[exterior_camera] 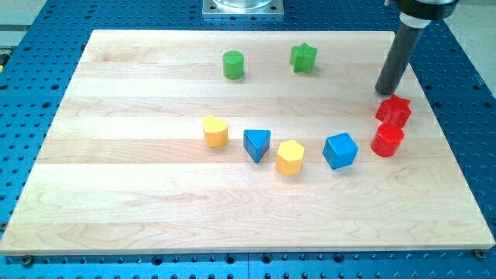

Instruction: Point your hand right of the green star

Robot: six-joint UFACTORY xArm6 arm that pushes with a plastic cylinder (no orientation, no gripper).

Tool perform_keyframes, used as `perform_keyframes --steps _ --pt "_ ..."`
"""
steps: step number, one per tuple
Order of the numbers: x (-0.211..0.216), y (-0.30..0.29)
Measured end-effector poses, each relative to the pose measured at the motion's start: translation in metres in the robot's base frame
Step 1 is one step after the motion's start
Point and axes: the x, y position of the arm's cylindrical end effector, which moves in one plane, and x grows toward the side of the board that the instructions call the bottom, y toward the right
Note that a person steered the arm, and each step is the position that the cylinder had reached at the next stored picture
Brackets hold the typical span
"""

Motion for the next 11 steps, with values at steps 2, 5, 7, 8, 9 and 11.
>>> perform_keyframes --steps 2,5,7,8,9,11 --pt "0.0 0.0" --pt "0.0 -0.001" --pt "-0.038 -0.025" --pt "-0.042 -0.034" --pt "-0.052 -0.042" --pt "-0.073 -0.056"
